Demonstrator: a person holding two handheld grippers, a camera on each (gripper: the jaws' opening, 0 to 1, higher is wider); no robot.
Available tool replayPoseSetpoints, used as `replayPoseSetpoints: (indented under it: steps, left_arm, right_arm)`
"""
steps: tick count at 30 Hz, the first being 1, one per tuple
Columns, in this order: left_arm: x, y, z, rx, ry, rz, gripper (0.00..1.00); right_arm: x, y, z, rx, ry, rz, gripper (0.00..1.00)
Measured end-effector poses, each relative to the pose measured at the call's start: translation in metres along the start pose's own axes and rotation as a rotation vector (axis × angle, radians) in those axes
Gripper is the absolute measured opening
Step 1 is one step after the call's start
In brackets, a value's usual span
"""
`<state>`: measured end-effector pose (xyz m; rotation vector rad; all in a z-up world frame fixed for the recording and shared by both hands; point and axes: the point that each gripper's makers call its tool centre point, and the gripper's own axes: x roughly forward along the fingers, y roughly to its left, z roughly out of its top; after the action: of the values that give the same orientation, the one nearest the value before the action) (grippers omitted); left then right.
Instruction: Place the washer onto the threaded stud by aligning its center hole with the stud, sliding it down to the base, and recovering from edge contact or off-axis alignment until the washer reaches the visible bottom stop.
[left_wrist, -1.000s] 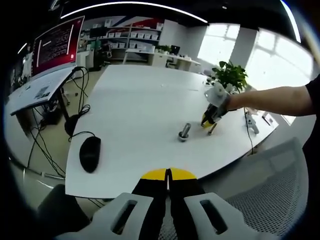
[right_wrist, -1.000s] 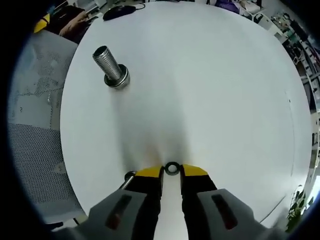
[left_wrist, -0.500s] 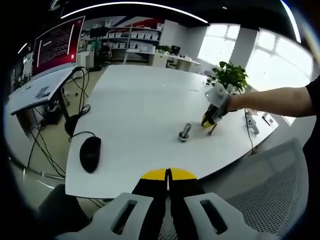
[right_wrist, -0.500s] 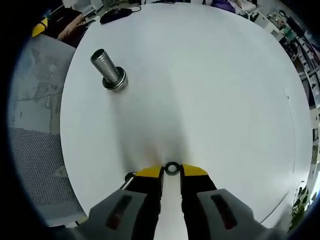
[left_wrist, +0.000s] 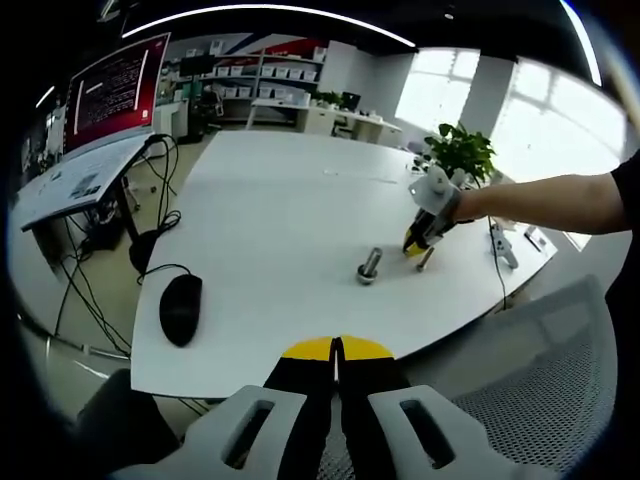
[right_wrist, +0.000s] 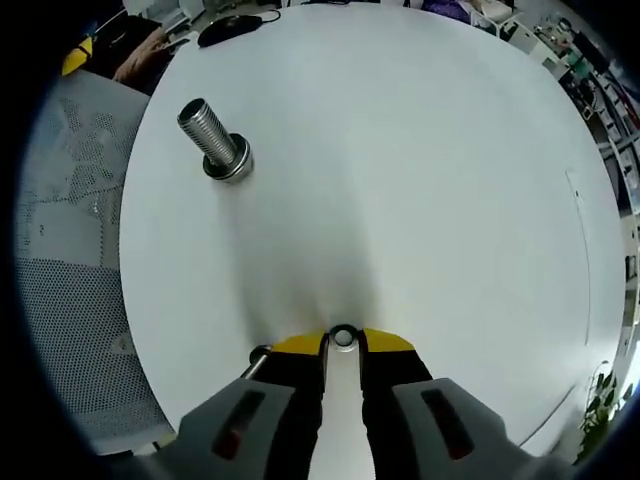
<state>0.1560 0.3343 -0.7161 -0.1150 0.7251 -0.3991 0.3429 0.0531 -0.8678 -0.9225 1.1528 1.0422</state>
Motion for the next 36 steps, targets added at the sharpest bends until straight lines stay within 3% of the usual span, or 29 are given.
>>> replayPoseSetpoints:
  steps: [36]
  left_arm:
    - [0.0007, 0.0002, -0.0009, -0.001, 0.007, -0.001, 0.0]
  right_arm:
    - [0.0003, -0.0013, 0.0007, 0.001, 0.004, -0.008, 0.15]
